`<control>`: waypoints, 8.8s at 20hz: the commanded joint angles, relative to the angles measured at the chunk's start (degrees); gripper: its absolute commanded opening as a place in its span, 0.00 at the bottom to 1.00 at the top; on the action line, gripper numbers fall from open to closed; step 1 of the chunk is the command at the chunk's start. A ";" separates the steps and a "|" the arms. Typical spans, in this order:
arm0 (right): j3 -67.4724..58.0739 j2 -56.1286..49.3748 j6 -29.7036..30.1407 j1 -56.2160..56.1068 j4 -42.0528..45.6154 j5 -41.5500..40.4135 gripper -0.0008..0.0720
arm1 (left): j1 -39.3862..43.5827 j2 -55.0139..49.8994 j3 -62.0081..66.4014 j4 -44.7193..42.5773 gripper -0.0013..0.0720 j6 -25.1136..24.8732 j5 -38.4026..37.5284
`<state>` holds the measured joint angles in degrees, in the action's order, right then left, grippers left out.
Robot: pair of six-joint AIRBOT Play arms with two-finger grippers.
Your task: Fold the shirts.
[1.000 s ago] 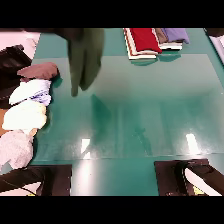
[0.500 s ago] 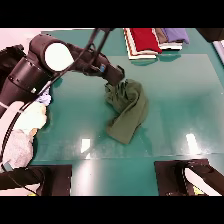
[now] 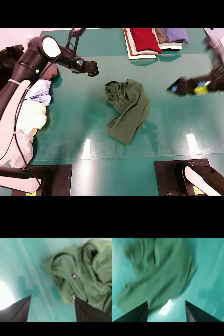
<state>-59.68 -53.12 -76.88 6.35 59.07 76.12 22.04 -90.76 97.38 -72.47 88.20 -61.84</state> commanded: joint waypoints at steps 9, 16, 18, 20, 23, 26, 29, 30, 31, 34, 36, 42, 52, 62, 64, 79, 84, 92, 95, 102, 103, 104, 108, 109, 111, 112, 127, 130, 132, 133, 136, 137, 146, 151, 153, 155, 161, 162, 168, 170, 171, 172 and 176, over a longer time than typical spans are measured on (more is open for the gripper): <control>26.32 -14.78 -1.07 -15.67 -13.31 -24.72 0.72 | -1.14 -5.42 -0.20 3.93 0.87 -0.20 0.00; 16.46 -19.65 -1.16 -20.79 -7.63 -26.01 0.04 | -1.14 -6.03 -0.31 4.07 0.87 -0.17 4.42; 16.13 -17.16 -1.81 -20.79 -6.60 -24.30 0.04 | -1.14 -7.63 -0.31 4.63 0.87 -0.17 6.14; 16.11 -15.10 -1.84 -20.79 -6.47 -23.15 0.04 | -1.14 -9.88 -0.31 7.17 0.87 -0.17 8.90; 16.11 -12.79 -2.82 -20.79 -6.51 -22.93 0.04 | -1.14 -14.78 -0.31 14.84 0.87 -2.08 10.86; 16.11 -11.76 -3.78 -20.79 -6.56 -22.84 0.04 | -1.07 -18.60 -0.26 21.55 0.87 -4.76 12.68; 16.11 -11.82 -4.11 -20.81 -6.56 -22.01 0.04 | -0.26 -20.55 -0.26 25.11 0.87 -6.25 15.43; 16.11 -11.82 -4.11 -20.81 -6.54 -21.99 0.04 | 0.37 -20.92 -0.24 25.14 0.87 -6.25 16.74; 16.11 -11.82 -4.11 -20.81 -6.56 -22.01 0.04 | 1.01 -21.16 -0.26 25.07 0.87 -6.25 18.27; 16.11 -11.82 -4.13 -20.81 -6.56 -21.38 0.04 | 2.27 -21.38 -0.24 25.00 0.82 -6.21 23.61; 16.11 -11.80 -4.13 -20.81 -6.51 -20.92 0.04 | 2.08 -21.38 -0.24 24.94 0.44 -6.19 26.18; 12.28 -7.10 -5.33 -18.18 1.77 -16.94 0.04 | -5.09 -13.09 0.94 20.48 0.06 -6.23 23.30; -18.45 10.97 -6.60 -2.99 14.19 0.31 0.04 | -14.34 29.90 1.18 17.38 0.06 -18.25 13.05; -17.49 5.51 -6.64 -4.31 8.02 8.48 0.04 | -14.34 37.88 -5.84 15.85 0.06 -15.19 -8.35; -8.92 3.32 -6.64 -9.42 8.31 6.40 0.04 | -14.34 36.09 -13.90 14.84 0.06 -14.75 -9.29; -0.55 -13.55 -3.04 -3.13 10.58 -0.02 0.71 | -14.34 32.92 -39.30 0.87 0.06 -14.71 0.42; -0.52 -17.05 1.14 -0.72 6.99 3.08 0.71 | -14.36 32.92 -38.05 -0.39 0.76 -12.28 0.00; 1.90 -12.46 3.91 -5.92 6.86 0.26 0.71 | -14.36 32.89 -33.09 -8.28 0.76 -5.68 -6.64; 7.52 -12.22 4.15 -10.16 6.86 -3.13 0.71 | -14.36 31.78 -35.54 -6.12 0.76 -5.68 -6.12; 11.78 -12.17 4.17 -16.13 6.88 -15.32 0.09 | -14.60 29.92 -38.88 -8.57 0.76 -4.20 -3.58; 11.80 -12.20 4.13 -16.61 6.88 -15.32 0.04 | -14.97 29.92 -38.88 -8.96 0.76 -3.69 -2.73; 11.80 -12.20 4.13 -16.63 6.84 -15.19 0.04 | -15.50 29.66 -38.88 -8.66 0.76 -2.62 -2.10; 11.80 -12.17 4.09 -16.61 6.62 -14.51 0.04 | -15.54 26.12 -39.78 -1.79 0.76 -5.46 0.44; 11.80 -12.17 4.09 -16.63 6.60 -14.51 0.04 | -15.54 24.44 -39.78 1.38 0.76 -7.48 0.68; 11.80 -12.17 4.07 -16.61 6.51 -14.12 0.04 | -15.54 21.20 -39.78 4.28 0.76 -9.16 3.06; 11.80 -12.17 4.07 -16.63 6.51 -13.73 0.04 | -15.54 20.31 -39.78 4.26 0.76 -8.83 4.96; -26.51 9.68 1.86 -5.07 12.92 -3.45 0.04 | -15.54 46.01 2.12 2.82 0.06 -7.15 6.08; -33.90 12.90 1.62 2.47 12.94 -0.31 0.03 | -15.54 52.57 6.19 2.78 0.06 -6.05 5.92; -38.80 12.90 1.33 8.41 12.50 2.71 0.03 | -15.54 55.04 7.63 2.51 0.06 -4.57 5.29; -41.46 12.17 1.33 11.19 12.46 3.80 0.03 | -15.54 55.49 7.85 2.16 0.06 -4.00 4.39; -49.33 7.67 1.33 15.10 9.84 5.46 0.03 | -15.54 54.27 5.90 2.01 0.06 -1.29 -2.34; -51.65 5.29 1.36 14.62 8.26 5.57 0.03 | -15.54 53.29 3.72 2.01 0.06 -0.55 -5.49; -55.28 -27.30 -1.68 -7.39 18.88 9.75 0.03 | -15.54 33.64 -33.16 4.59 0.06 -5.31 -2.75; -55.30 -44.04 -1.75 -11.61 19.93 3.32 0.06 | -15.54 20.26 -35.45 4.26 0.10 -7.78 14.23; -55.30 -46.40 -1.75 -11.21 16.92 1.46 0.49 | -15.89 18.05 -33.07 3.91 0.78 -7.65 16.35; -55.30 -46.05 -1.73 -9.55 15.19 2.14 0.49 | -17.84 17.99 -29.57 3.82 0.78 -7.65 14.64; -39.19 -34.99 -0.85 2.19 12.41 11.80 0.49 | -32.26 24.63 -28.30 3.58 0.78 -7.80 -3.39; -31.98 -31.41 -0.83 4.66 12.44 11.41 0.49 | -33.75 26.23 -31.41 3.50 0.78 -7.89 -4.70; 11.43 -13.66 -0.28 16.39 12.39 6.49 0.77 | -34.88 30.77 -47.71 6.78 0.78 -7.72 -4.87; 20.65 -10.49 0.07 18.49 12.26 4.66 0.76 | -34.88 30.77 -48.89 7.19 0.78 -7.72 -4.20; 23.74 -9.51 0.55 18.80 11.23 3.82 0.76 | -34.88 30.77 -48.87 7.17 0.78 -7.72 -3.93; 26.27 -8.74 1.64 18.80 9.44 2.89 0.74 | -34.88 30.77 -48.89 7.17 0.78 -7.72 -3.61; 30.88 -8.22 1.88 15.15 4.87 -2.32 0.69 | -34.88 30.77 -48.89 7.19 0.78 -7.72 -3.34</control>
<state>-34.00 -62.59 -75.68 23.09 67.20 78.13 -12.80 -60.12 49.04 -65.56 80.49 -65.39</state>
